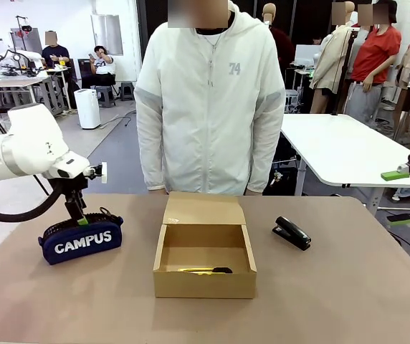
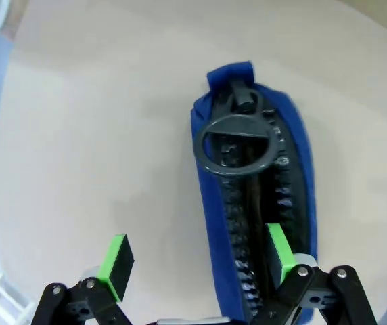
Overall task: Pack the items into the box.
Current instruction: Pick up the item indicated by the person and place it inside the Mailer Box.
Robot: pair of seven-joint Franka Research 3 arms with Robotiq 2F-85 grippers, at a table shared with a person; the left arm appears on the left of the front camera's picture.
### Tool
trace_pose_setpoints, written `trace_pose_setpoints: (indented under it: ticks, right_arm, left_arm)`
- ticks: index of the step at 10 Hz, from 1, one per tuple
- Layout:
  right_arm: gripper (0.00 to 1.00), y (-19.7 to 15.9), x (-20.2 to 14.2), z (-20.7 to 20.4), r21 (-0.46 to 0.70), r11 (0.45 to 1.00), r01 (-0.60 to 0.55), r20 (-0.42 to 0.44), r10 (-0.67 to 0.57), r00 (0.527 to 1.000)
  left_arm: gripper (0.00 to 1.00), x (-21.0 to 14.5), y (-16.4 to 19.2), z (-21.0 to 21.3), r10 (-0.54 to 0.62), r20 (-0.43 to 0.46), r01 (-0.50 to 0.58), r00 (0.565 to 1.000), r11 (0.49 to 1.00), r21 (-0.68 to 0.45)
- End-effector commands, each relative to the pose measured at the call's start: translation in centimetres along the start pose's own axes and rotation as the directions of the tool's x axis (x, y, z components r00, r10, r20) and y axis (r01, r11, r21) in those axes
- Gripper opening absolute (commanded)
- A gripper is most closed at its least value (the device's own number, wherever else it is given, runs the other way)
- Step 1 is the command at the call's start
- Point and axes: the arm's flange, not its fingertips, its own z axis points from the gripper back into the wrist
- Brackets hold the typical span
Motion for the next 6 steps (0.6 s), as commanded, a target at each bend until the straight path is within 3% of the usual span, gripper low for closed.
trace_pose_setpoints:
  ticks: [1,4,6]
  right_arm:
    - [1.00,0.1,-0.1,0.3,-0.002,1.000,-0.014,-0.007,0.014,1.000]
    - [1.00,0.1,-0.1,0.3,-0.002,1.000,-0.014,-0.007,0.014,1.000]
    - [1.00,0.1,-0.1,0.3,-0.002,1.000,-0.014,-0.007,0.014,1.000]
  left_arm:
    - [1.00,-0.2,0.6,-1.4,0.008,-0.027,-0.008,1.000,0.999,-0.031]
    - [1.00,-0.2,-0.1,-3.1,-0.042,-0.007,0.040,0.999,0.987,-0.155]
    - [1.00,-0.5,0.0,-3.1,-0.024,0.016,0.027,1.000,0.985,-0.171]
